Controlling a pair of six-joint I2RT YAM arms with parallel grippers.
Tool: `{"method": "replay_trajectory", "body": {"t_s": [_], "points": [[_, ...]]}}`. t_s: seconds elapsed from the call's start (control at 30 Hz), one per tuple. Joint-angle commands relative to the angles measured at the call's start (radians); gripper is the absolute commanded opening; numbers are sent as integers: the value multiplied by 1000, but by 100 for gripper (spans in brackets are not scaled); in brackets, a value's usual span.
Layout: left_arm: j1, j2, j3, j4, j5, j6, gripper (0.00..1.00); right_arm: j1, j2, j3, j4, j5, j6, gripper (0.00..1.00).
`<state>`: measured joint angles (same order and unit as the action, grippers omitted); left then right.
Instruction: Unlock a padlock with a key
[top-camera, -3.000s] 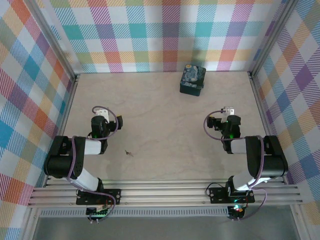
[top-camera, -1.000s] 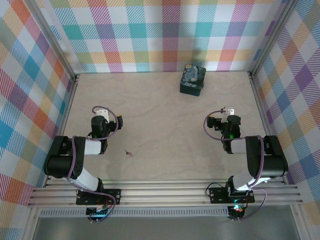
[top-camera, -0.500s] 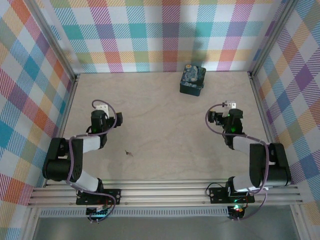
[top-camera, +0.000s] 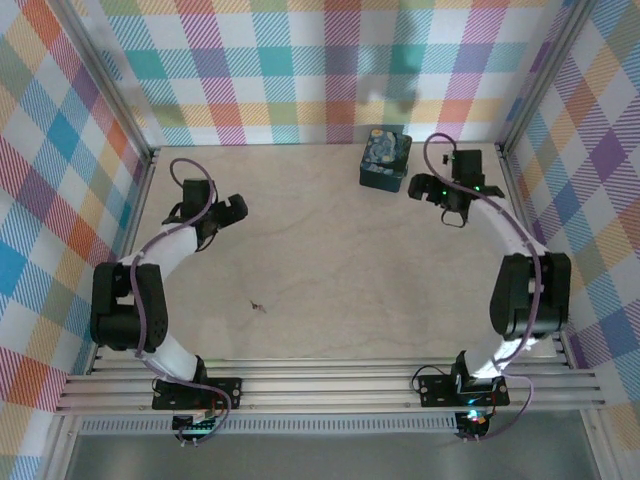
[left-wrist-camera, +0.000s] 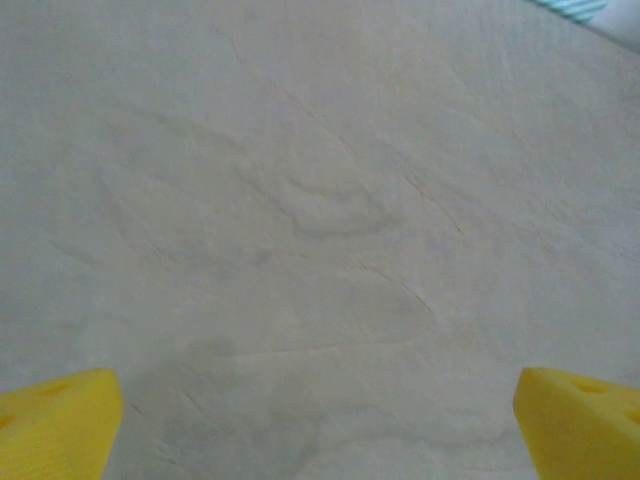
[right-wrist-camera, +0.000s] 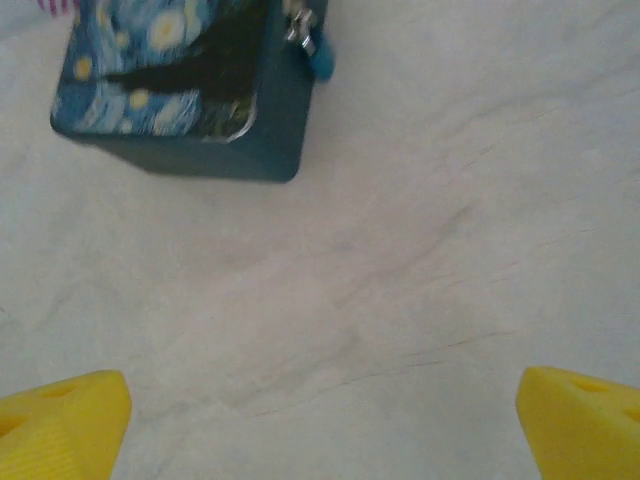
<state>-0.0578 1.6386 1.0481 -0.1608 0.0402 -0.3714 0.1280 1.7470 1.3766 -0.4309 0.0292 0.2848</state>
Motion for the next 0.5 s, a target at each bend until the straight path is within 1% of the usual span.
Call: {"method": "replay_trajectory", "body": {"t_s": [0.0,0.07,0.13,0.2,0.27,0.47], "points": [[-7,32,68,-148,139,-100,96,100,98,142,-180,98,35,97],[-11,45,93,-162,193,-111,91,125,166,229,-214,131,40,94],[-18,57,114,-173,245,-117,86,130,239,329,-261,135,65,90],[-32,60,127,-181,274,-121,84,130,300,421,-296,133,79,86],[-48,59,131,-189,290,-126,82,130,356,513,-327,129,87,83],[-101,66,119,-182,297,-149,80,129,523,780,-422,164,98,78]]}}
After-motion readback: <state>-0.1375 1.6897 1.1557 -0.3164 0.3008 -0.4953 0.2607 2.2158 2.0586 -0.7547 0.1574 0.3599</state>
